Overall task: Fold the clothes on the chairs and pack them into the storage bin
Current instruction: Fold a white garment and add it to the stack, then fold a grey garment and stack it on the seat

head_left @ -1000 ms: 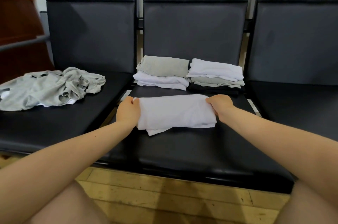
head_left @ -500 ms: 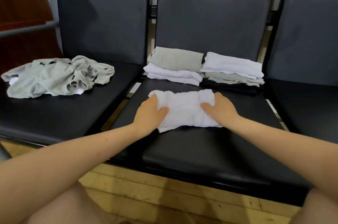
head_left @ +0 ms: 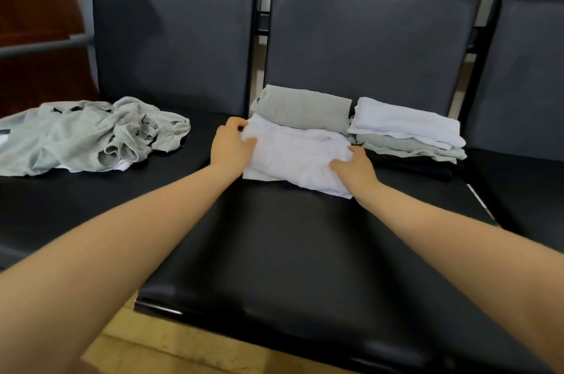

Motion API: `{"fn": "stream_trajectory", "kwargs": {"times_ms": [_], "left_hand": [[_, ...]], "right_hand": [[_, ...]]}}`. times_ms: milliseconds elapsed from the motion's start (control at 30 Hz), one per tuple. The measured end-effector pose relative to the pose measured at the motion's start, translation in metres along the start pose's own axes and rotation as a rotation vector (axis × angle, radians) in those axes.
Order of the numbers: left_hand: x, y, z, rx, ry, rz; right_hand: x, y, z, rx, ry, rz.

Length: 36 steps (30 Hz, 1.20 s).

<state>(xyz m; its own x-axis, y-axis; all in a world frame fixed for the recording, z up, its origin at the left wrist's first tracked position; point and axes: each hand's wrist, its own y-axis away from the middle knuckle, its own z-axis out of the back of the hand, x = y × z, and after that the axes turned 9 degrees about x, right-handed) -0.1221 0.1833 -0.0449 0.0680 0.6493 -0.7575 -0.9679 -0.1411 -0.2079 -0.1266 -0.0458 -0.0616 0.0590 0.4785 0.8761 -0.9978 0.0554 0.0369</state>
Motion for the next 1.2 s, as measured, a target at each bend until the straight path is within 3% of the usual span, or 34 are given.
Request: {"fn": "stream_trajectory", "kwargs": {"times_ms": [167, 267, 300, 400, 500, 633, 767, 900, 1100, 1200], "left_hand": [[0.033, -0.004, -0.006, 0.195, -0.173, 0.213], [0.034, 0.002, 0.005, 0.158, -0.111, 0.203], [0.034, 0.005, 0.010, 0.126, -0.097, 0.189], [0.040, 0.019, 0.029, 0.027, -0.063, 0.139], [0.054, 0.032, 0.058, -0.076, -0.135, 0.059], [0.087, 0.042, 0.117, -0.315, -0.235, 0.017], [0.124, 0.048, 0.168, -0.477, -0.247, 0.203], [0.164, 0.051, 0.193, -0.438, -0.228, 0.397], [0.180, 0.043, 0.190, -0.447, -0.250, 0.419], [0.184, 0.040, 0.189, -0.483, -0.266, 0.389]], "right_hand": [[-0.004, -0.003, -0.024, -0.064, 0.372, 0.003], [0.004, 0.003, -0.025, -0.175, 0.635, -0.013], [0.006, 0.006, -0.023, -0.233, 0.742, 0.037], [0.012, 0.011, -0.026, -0.307, 0.993, 0.458], [0.033, 0.019, -0.052, -0.148, 0.816, 0.612], [0.080, 0.025, -0.114, 0.037, 0.449, 0.512], [0.129, 0.023, -0.188, 0.202, 0.237, 0.489], [0.171, 0.019, -0.253, 0.346, 0.081, 0.400], [0.202, -0.003, -0.317, 0.396, 0.052, 0.306], [0.213, -0.013, -0.334, 0.401, 0.330, 0.360]]}}
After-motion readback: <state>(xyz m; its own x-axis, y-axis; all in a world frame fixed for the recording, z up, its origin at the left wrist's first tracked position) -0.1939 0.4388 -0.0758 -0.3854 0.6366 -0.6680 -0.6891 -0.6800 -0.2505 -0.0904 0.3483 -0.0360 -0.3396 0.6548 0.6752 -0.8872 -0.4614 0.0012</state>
